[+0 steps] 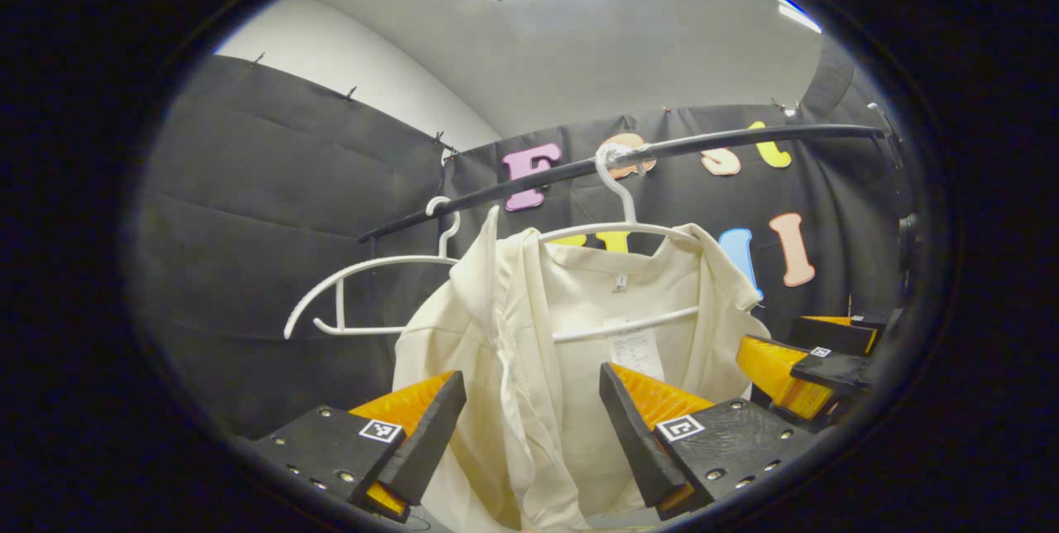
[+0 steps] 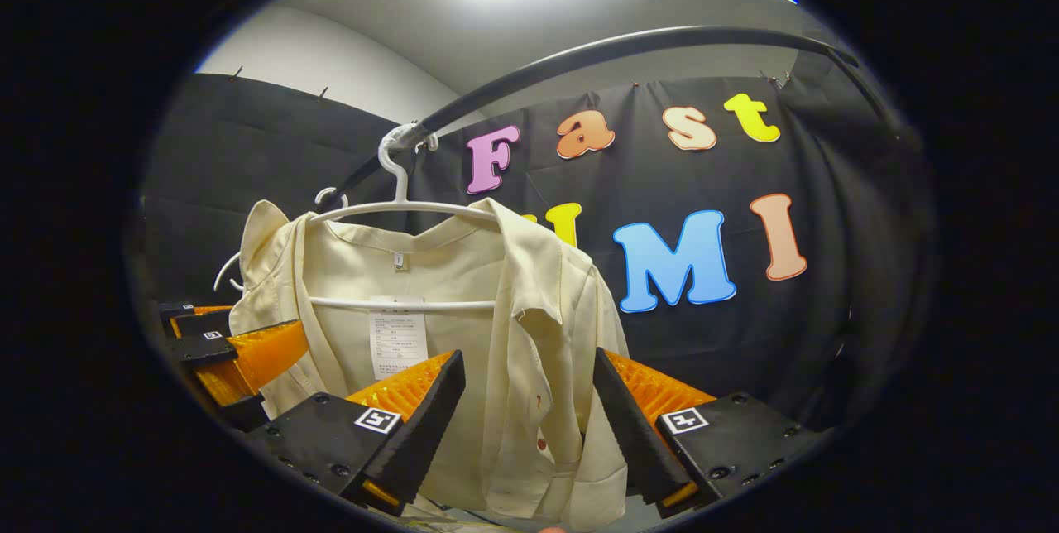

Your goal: Grasp the clothes on the hanger with both hands and then place them into the laundry hamper below.

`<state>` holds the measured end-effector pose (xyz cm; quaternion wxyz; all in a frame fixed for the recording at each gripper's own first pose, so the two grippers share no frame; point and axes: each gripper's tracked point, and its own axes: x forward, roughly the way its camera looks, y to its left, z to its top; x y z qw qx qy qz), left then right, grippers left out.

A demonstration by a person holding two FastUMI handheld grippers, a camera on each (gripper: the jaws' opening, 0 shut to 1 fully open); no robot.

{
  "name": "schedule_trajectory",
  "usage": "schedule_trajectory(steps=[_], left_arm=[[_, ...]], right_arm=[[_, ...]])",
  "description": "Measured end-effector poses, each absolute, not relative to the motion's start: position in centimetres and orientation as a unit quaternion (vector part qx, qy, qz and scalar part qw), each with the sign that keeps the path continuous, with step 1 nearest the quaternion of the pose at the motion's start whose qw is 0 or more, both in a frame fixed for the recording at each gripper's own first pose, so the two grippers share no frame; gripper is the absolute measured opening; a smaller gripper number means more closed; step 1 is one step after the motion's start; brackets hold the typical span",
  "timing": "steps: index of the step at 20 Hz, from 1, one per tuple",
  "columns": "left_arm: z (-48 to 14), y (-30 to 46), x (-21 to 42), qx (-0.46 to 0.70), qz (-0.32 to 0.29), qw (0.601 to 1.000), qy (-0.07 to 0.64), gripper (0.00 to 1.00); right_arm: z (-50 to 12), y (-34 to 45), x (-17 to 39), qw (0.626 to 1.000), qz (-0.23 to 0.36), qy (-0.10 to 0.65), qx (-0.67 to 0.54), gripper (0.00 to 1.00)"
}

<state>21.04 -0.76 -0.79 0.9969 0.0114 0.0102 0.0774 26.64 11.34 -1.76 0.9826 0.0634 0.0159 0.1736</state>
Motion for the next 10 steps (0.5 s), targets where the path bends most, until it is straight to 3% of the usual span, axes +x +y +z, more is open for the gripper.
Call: schedule_trajectory(steps=[10], left_arm=[[-2.5,-0.9,24.8,0.034,0.114,0.992,0.031,0.95]], right_arm=[[-3.7,13.6,32.6,0.98,0.182,0.035,0.066,0.98]])
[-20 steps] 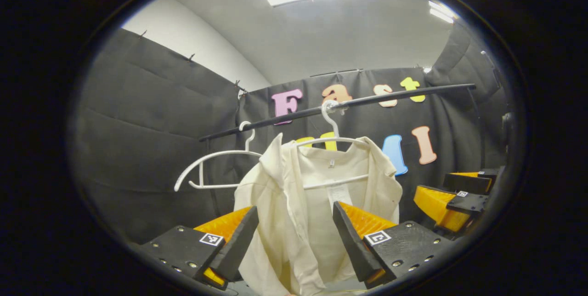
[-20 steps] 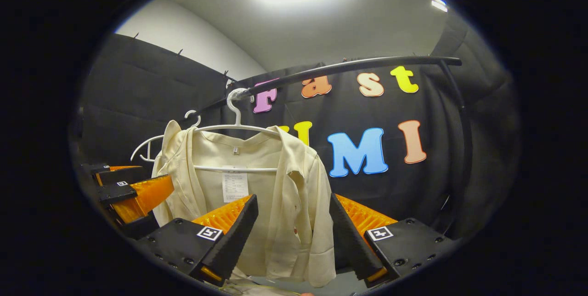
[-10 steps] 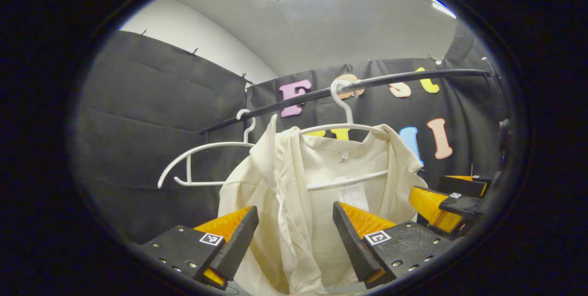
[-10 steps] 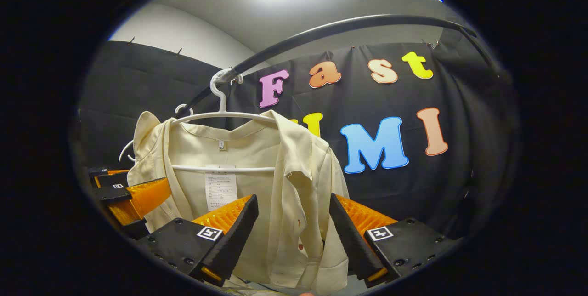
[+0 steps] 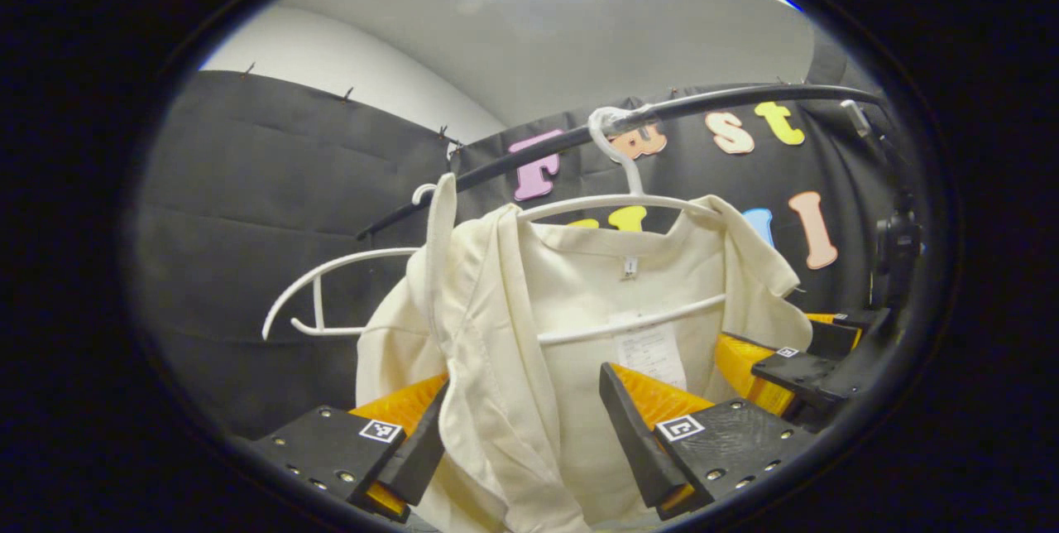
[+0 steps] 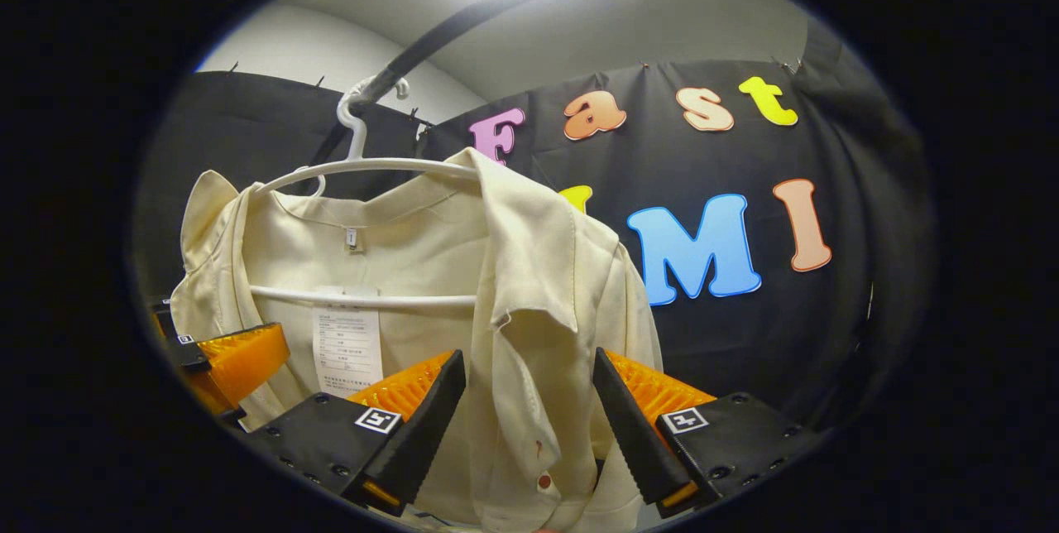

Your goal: Grasp the clothes on the hanger with both hands and then place them into the laundry hamper below.

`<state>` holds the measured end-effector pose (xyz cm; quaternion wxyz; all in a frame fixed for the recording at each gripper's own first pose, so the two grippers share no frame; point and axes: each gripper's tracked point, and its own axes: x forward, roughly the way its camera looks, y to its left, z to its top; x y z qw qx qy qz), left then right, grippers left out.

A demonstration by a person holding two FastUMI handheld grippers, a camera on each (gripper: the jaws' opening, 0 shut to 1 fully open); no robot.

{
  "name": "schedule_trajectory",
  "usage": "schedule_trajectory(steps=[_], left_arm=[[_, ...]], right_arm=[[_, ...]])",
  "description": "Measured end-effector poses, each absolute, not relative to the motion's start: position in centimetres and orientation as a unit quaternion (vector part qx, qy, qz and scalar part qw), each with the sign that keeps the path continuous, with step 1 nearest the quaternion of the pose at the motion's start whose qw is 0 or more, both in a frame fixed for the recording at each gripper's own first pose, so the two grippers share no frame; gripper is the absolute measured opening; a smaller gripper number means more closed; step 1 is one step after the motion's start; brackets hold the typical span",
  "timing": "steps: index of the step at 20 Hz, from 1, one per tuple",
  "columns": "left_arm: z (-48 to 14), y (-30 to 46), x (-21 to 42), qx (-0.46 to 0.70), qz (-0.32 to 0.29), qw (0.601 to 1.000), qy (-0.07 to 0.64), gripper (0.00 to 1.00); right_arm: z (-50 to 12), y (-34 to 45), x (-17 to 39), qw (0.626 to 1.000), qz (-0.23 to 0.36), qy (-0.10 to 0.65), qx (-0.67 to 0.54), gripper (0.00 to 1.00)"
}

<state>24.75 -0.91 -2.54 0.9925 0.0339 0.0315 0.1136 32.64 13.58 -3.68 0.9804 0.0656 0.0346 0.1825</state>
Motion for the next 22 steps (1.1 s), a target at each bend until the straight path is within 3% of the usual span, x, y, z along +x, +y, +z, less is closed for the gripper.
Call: schedule_trajectory(steps=[4,7,8,9,10,12,13,14,22], left_arm=[[-3.5,0.0,25.6,0.053,0.142,0.987,0.048,0.92],[-3.9,0.3,26.1,0.058,0.151,0.985,0.057,0.63],[-4.0,0.4,26.3,0.061,0.155,0.984,0.059,0.63],[-4.1,1.1,26.3,0.064,0.165,0.982,0.062,0.5],[-4.2,0.9,26.4,0.06,0.157,0.984,0.065,0.38],[-4.1,2.1,25.7,0.061,0.166,0.982,0.061,0.14],[-4.0,2.6,25.0,0.061,0.176,0.981,0.059,0.13],[-3.7,2.8,24.8,0.061,0.176,0.981,0.056,0.04],[0.3,5.2,20.9,0.067,0.199,0.978,0.016,0.02]], right_arm=[[-4.7,14.5,33.4,0.978,0.184,0.063,0.077,0.96],[-4.8,14.3,34.2,0.981,0.17,0.066,0.068,0.62],[-4.8,14.0,34.5,0.983,0.163,0.066,0.062,0.47],[-4.7,13.3,34.8,0.985,0.15,0.063,0.058,0.17],[-4.7,13.3,34.8,0.985,0.15,0.065,0.057,0.09],[-4.4,12.5,34.8,0.989,0.135,0.055,0.036,0.07],[-4.4,11.8,34.9,0.991,0.126,0.049,0.023,0.07],[-4.1,10.9,35.0,0.993,0.112,0.039,0.016,0.07],[-1.0,5.7,35.9,0.999,0.038,-0.036,0.005,0.07]])
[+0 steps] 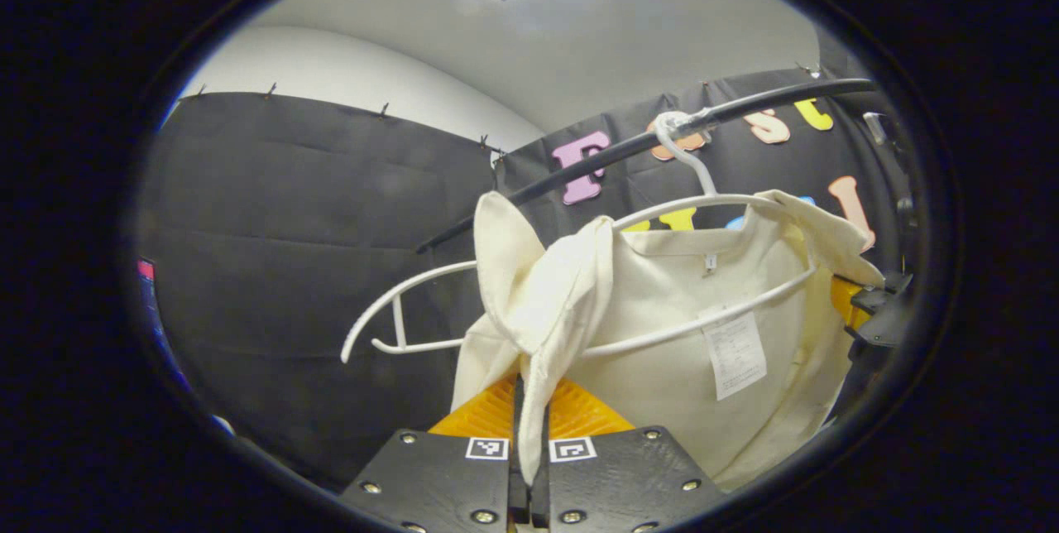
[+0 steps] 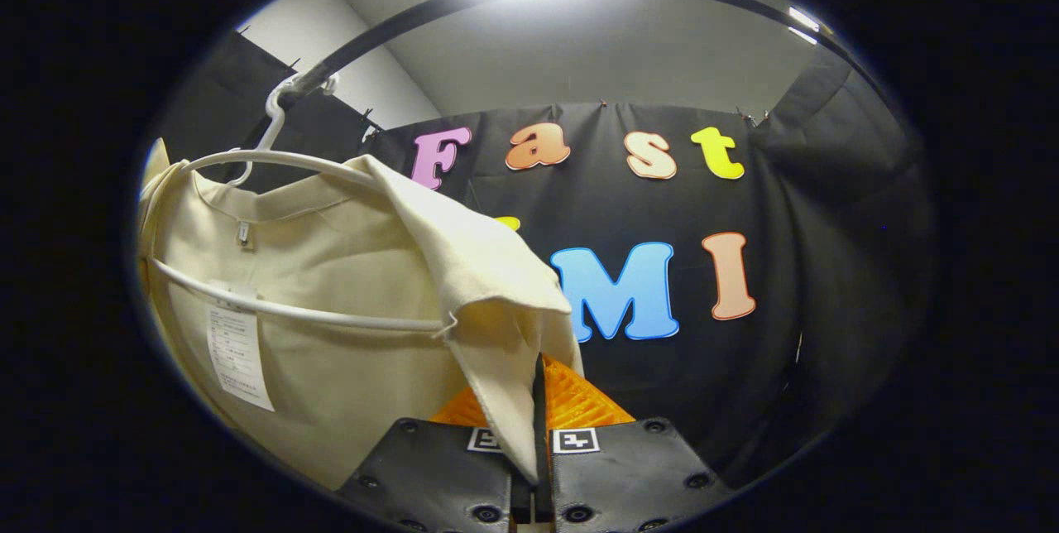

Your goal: Grasp the clothes on the hanger with both hands and then place them into the laundry hamper below.

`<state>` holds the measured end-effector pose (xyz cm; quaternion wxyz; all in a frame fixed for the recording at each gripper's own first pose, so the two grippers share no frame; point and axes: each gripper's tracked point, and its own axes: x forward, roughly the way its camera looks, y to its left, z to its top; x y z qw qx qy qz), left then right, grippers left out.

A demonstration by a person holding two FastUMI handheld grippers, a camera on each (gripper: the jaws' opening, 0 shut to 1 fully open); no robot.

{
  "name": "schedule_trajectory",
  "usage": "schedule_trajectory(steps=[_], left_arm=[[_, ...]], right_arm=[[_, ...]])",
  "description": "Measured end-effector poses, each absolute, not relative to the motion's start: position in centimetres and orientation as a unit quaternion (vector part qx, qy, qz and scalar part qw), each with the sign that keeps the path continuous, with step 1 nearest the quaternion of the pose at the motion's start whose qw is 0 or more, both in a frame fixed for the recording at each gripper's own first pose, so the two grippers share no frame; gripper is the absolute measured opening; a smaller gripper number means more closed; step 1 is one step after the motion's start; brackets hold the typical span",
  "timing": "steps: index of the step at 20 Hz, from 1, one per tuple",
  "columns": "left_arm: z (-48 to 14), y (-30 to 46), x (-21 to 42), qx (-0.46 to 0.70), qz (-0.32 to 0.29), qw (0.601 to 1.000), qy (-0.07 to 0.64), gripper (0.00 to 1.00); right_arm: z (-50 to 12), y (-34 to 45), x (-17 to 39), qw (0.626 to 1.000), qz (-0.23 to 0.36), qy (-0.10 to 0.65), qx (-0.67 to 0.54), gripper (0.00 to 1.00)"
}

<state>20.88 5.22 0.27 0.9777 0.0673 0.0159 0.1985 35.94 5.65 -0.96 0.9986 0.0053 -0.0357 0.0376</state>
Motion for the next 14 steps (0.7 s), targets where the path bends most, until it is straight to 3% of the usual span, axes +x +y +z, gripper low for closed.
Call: schedule_trajectory(steps=[8,14], left_arm=[[5.1,8.1,18.7,0.06,0.224,0.972,-0.023,0.03],[6.2,10.3,19.8,0.037,0.212,0.976,-0.029,0.03]], right_arm=[[2.3,2.7,36.2,0.997,0.001,-0.08,0.01,0.06],[2.0,2.5,38.9,0.997,0.019,-0.062,0.04,0.06]])
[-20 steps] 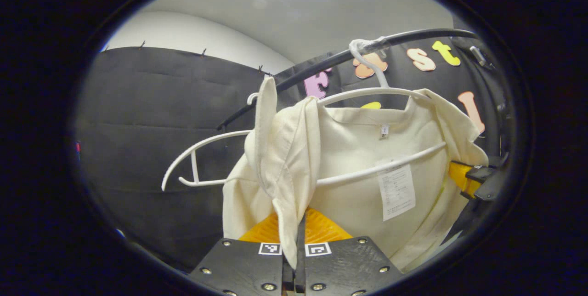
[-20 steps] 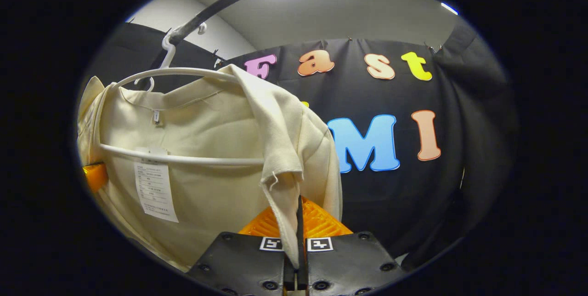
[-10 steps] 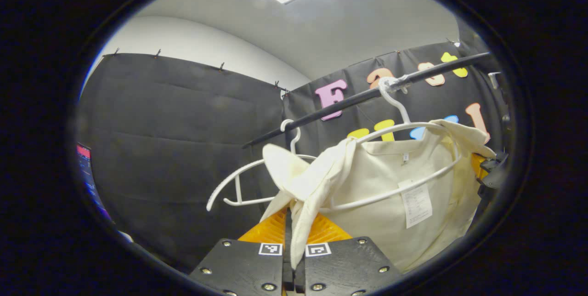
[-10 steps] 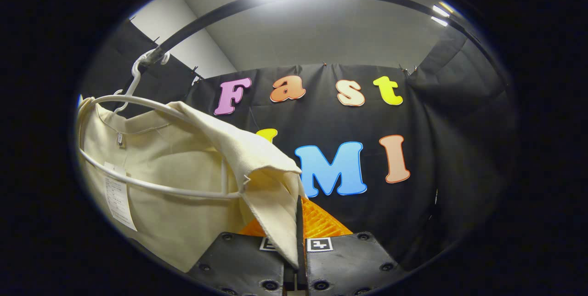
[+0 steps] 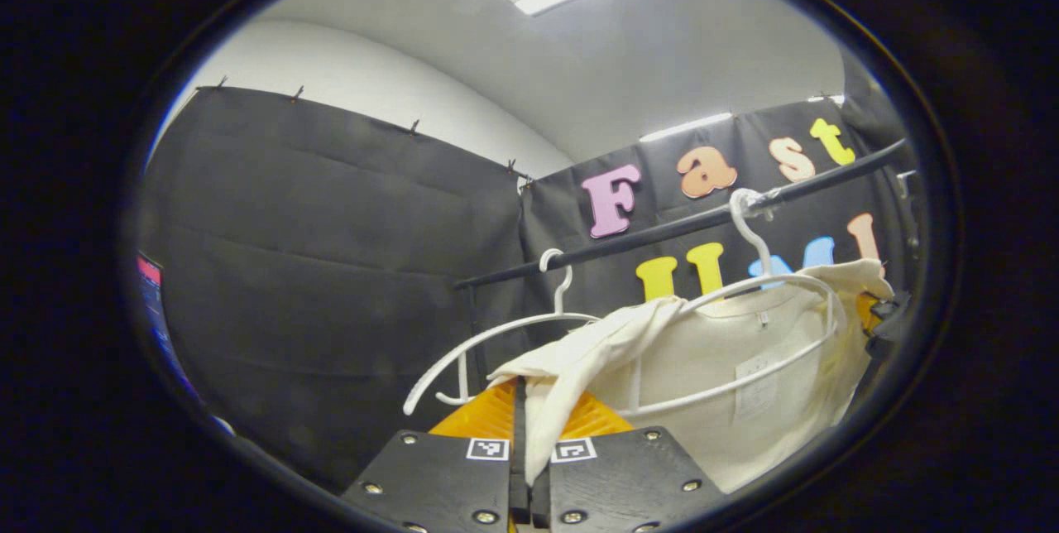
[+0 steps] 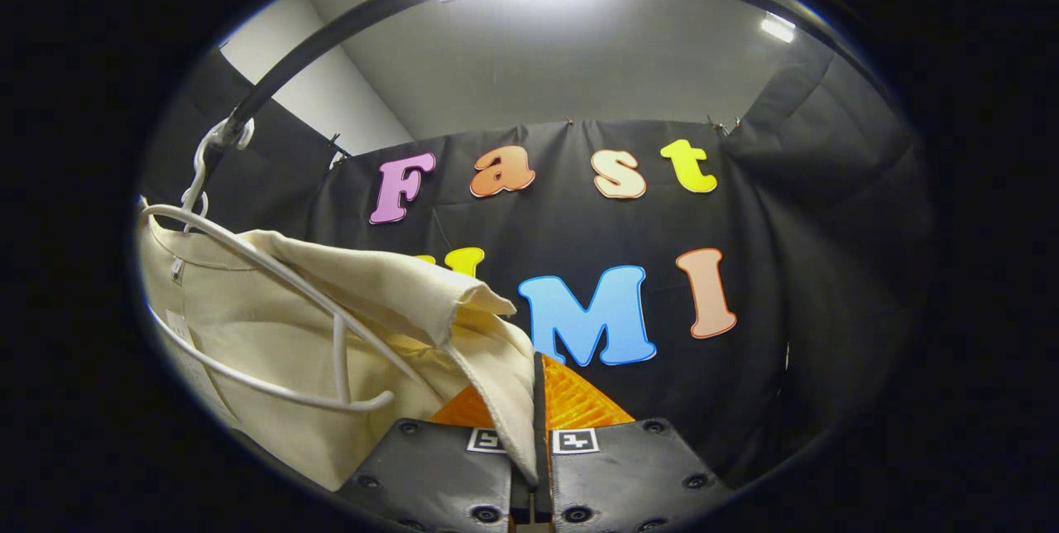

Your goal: Grasp the clothes on the hanger with both hands and then place them into the laundry hamper below.

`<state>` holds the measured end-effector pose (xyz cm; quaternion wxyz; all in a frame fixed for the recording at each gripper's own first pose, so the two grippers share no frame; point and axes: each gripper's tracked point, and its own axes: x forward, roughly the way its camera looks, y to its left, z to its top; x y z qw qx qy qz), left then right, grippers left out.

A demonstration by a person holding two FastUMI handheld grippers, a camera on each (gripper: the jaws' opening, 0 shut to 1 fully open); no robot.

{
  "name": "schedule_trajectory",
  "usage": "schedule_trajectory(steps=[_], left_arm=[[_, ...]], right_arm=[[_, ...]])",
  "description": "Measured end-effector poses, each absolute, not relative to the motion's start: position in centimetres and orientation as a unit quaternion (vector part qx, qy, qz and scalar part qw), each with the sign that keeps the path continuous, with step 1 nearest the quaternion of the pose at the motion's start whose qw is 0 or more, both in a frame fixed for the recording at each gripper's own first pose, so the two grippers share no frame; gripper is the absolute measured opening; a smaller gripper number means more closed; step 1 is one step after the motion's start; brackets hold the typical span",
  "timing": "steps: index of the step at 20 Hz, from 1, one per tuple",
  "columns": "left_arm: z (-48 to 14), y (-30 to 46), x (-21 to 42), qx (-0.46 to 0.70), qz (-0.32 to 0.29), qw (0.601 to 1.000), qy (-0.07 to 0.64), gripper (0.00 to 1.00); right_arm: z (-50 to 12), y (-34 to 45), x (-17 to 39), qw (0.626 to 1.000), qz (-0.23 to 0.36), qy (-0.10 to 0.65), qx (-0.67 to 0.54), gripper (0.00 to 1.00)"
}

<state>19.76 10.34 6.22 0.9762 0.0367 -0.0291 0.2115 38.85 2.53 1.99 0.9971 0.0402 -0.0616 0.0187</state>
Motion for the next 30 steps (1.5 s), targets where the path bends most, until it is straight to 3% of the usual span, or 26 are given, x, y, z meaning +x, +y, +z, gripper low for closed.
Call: schedule_trajectory(steps=[8,16,21,30], left_arm=[[7.6,12.1,23.2,0.023,0.18,0.983,-0.031,0.03],[3.8,13.2,24.9,0.013,0.169,0.985,-0.001,0.03],[0.8,14.1,24.9,0.018,0.18,0.983,0.025,0.03],[-3.9,12.9,21.2,0.025,0.169,0.984,0.049,0.03]], right_arm=[[-0.1,4.3,43.1,0.995,0.073,-0.008,0.072,0.03],[-5.3,7.2,44.9,0.988,0.117,0.05,0.089,0.04],[-8.6,8.4,43.9,0.984,0.128,0.082,0.088,0.06],[-11.6,8.6,37.2,0.983,0.136,0.101,0.077,0.06]])
